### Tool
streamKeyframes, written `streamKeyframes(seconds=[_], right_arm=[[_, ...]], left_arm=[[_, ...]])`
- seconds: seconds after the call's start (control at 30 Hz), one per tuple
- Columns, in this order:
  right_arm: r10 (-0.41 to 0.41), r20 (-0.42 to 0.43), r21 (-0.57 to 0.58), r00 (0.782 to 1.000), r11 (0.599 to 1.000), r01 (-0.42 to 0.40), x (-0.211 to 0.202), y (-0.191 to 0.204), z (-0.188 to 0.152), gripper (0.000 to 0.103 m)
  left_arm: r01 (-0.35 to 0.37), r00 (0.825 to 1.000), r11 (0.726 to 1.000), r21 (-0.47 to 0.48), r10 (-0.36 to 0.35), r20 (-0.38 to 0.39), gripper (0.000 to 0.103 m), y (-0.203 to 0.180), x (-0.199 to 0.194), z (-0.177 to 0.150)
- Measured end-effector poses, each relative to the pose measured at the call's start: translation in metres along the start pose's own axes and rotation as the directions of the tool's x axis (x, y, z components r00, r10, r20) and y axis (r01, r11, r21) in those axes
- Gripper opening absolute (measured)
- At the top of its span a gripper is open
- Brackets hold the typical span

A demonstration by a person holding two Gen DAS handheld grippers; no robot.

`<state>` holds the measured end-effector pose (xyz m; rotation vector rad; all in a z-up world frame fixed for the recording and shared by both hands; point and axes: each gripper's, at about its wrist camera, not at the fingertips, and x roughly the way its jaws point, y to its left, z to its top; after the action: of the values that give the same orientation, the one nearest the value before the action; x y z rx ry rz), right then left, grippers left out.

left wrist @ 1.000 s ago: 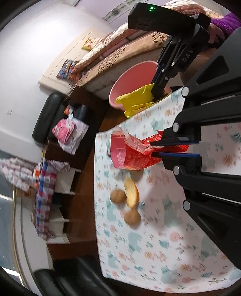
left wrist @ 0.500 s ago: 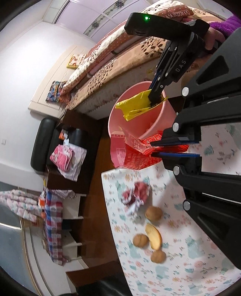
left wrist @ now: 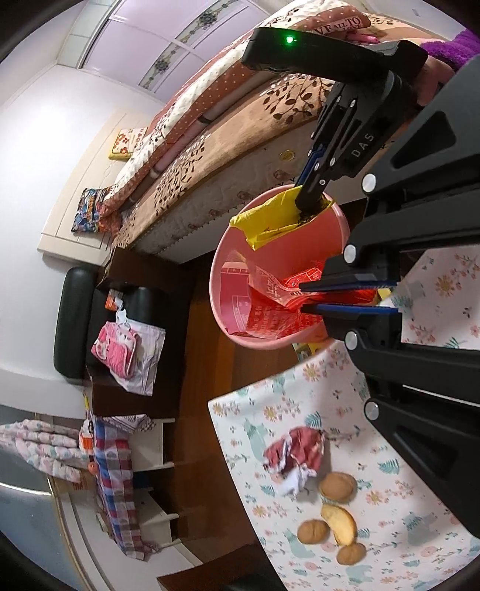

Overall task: Collect trash
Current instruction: 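Carry the red bag and yellow wrapper over the pink bucket and lower them, then open the left tool to drop the red bag while the right releases the yellow wrapper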

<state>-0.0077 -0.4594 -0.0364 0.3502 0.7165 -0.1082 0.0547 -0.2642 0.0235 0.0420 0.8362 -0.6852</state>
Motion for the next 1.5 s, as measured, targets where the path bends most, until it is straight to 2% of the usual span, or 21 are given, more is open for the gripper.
streamKeyframes(seconds=[0.6, 1.13, 1.17, 1.23, 1.27, 1.3, 1.5], right_arm=[[-0.048, -0.033, 0.032, 0.998, 0.998, 0.049, 0.023, -0.025, 0.004, 0.012], [-0.044, -0.058, 0.044, 0.997, 0.998, 0.046, 0.036, -0.032, 0.001, 0.012], [-0.042, -0.059, 0.046, 0.997, 0.998, 0.045, 0.036, -0.032, 0.001, 0.012], [-0.041, -0.059, 0.045, 0.997, 0.998, 0.044, 0.036, -0.031, 0.001, 0.012], [-0.041, -0.059, 0.045, 0.997, 0.998, 0.043, 0.037, -0.032, 0.001, 0.012], [-0.04, -0.058, 0.044, 0.998, 0.998, 0.043, 0.038, -0.032, 0.001, 0.012], [-0.035, -0.055, 0.051, 0.998, 0.998, 0.038, 0.042, -0.032, 0.001, 0.012]], left_arm=[[0.017, 0.996, 0.999, 0.034, -0.013, -0.087, 0.006, -0.014, 0.06, 0.005], [0.012, 0.994, 0.999, 0.033, -0.008, -0.113, 0.006, -0.016, 0.078, 0.002], [0.012, 0.994, 0.999, 0.032, -0.009, -0.113, 0.01, -0.016, 0.078, 0.002], [0.008, 0.994, 0.999, 0.031, -0.005, -0.113, 0.027, -0.015, 0.078, 0.003], [0.002, 0.994, 1.0, 0.028, 0.001, -0.11, 0.042, -0.015, 0.079, 0.002], [-0.004, 0.994, 1.0, 0.026, 0.007, -0.106, 0.049, -0.014, 0.079, 0.003], [-0.017, 0.995, 1.0, 0.021, 0.019, -0.097, 0.05, -0.01, 0.078, 0.004]])
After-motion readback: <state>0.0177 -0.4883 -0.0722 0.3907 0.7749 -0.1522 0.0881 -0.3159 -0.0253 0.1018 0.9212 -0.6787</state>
